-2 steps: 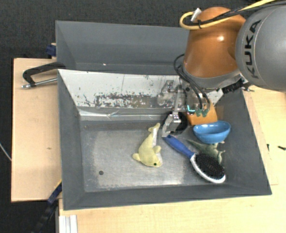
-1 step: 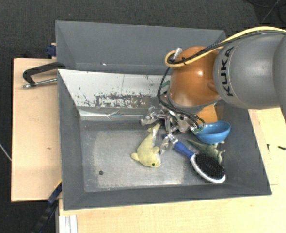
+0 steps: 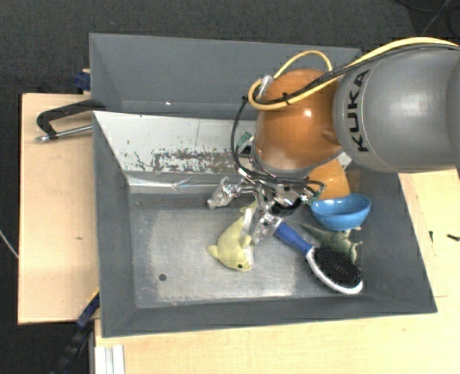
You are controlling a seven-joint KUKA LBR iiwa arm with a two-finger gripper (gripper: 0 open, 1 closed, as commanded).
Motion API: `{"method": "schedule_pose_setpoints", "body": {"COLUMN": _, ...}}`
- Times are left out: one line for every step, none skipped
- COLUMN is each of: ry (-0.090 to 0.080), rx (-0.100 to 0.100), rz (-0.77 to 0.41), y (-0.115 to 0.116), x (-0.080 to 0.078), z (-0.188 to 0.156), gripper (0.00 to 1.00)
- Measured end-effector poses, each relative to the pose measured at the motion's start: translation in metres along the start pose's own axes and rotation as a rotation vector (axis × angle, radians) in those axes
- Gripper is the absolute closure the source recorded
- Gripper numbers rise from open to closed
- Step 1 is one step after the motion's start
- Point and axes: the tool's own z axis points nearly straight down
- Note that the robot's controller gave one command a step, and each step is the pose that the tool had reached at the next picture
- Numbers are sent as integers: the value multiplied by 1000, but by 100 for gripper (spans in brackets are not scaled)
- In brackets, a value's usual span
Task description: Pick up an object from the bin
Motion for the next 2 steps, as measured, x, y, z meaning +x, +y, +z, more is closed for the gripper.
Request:
{"method": "schedule_pose_setpoints", "body": {"ry": 1, "rx": -2, "rz": -337, "y": 2, "x": -7, "z": 1, "gripper": 0}}
{"method": "schedule_pose_setpoints", "body": {"ry": 2, "rx": -4, "rz": -693, "y": 0, "x": -3, "z": 27, "gripper": 0}}
